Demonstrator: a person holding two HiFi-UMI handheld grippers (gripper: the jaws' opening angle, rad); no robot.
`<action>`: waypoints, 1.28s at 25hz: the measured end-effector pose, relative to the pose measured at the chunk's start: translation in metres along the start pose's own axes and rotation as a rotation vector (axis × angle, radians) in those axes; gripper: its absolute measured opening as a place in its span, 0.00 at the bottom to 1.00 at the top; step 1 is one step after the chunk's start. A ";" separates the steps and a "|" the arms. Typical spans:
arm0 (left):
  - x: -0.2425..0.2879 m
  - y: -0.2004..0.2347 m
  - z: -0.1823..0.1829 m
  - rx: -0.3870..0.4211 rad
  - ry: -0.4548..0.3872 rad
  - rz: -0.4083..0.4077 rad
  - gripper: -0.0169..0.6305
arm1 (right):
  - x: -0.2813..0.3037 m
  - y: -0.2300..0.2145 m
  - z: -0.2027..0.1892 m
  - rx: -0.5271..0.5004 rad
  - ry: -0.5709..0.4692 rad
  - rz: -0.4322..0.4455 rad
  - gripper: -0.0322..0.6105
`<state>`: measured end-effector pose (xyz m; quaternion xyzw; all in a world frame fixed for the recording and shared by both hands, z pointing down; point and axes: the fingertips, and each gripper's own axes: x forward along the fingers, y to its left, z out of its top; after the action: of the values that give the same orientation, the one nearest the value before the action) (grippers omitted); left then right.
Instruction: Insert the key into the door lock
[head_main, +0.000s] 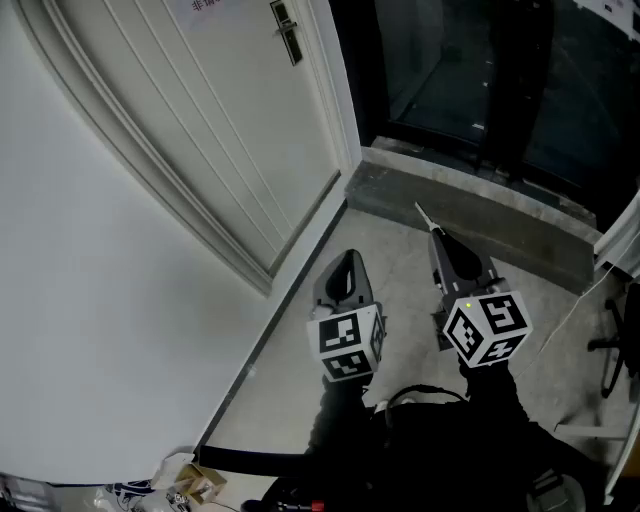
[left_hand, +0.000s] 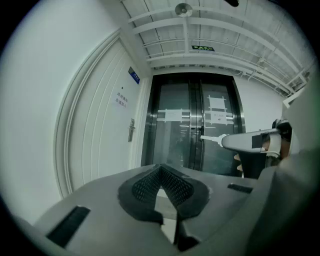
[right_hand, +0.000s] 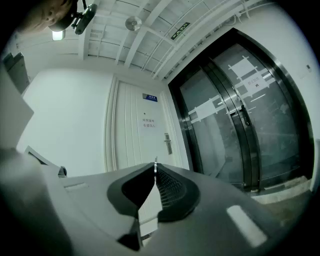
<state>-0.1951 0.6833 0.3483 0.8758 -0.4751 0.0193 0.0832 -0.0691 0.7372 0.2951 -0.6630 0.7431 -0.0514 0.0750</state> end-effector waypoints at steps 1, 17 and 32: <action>0.000 0.000 0.001 0.006 -0.003 -0.002 0.03 | -0.001 0.000 0.000 0.001 -0.003 -0.001 0.07; -0.003 0.002 0.004 -0.032 -0.004 -0.057 0.03 | 0.003 0.008 0.000 -0.002 -0.006 -0.013 0.07; 0.020 0.039 0.011 -0.117 -0.031 -0.082 0.03 | 0.040 0.016 0.002 -0.018 -0.035 -0.052 0.07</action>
<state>-0.2171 0.6437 0.3447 0.8884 -0.4402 -0.0255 0.1276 -0.0885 0.6991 0.2881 -0.6836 0.7246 -0.0348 0.0805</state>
